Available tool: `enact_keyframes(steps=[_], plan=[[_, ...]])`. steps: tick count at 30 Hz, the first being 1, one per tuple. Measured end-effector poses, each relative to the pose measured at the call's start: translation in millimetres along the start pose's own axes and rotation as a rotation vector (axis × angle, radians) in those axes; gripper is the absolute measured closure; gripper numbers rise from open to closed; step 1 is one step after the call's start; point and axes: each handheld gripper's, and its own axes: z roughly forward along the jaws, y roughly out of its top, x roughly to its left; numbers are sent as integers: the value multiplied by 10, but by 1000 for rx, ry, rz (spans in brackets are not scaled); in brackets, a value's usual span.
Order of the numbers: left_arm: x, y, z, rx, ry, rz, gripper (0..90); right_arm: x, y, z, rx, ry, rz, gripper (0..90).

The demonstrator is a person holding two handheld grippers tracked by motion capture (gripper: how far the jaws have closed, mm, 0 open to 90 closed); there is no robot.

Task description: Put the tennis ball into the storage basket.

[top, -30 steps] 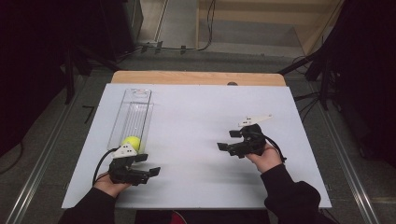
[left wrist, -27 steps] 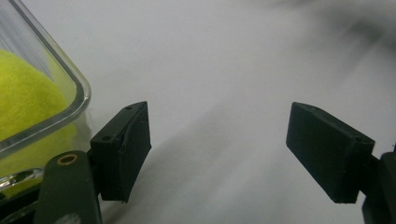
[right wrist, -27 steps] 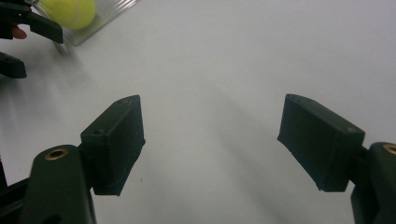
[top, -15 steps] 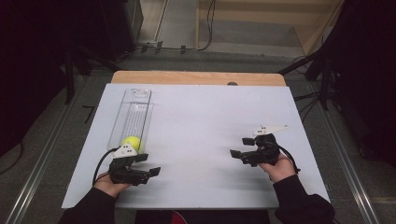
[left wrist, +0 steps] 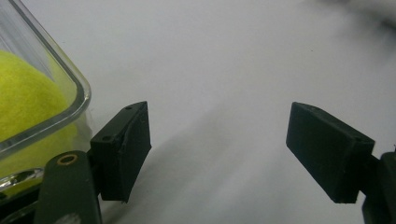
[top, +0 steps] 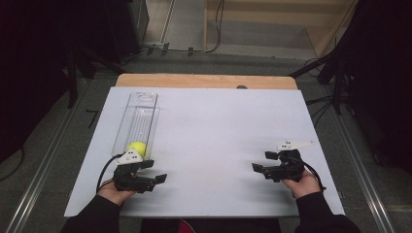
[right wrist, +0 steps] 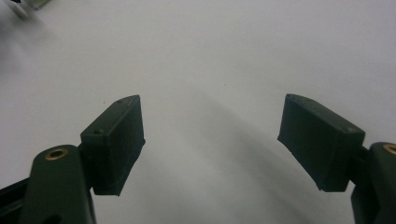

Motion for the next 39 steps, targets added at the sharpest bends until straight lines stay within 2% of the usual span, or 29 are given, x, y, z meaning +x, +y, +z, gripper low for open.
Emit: enact_keyframes(steps=[8,12,23,39], plan=[[0,-1,-2,0,2,-4,227,-68,-113,-66,2,-20,20,203],[1,-1,3,0,-2,-2,227,-98,-111,-53,-8,-25,29,203],[1,-2,0,1,-1,-3,227,-93,-116,1,17,-18,26,203],[4,-2,4,1,-2,0,227,-77,-114,-13,5,-23,18,203]])
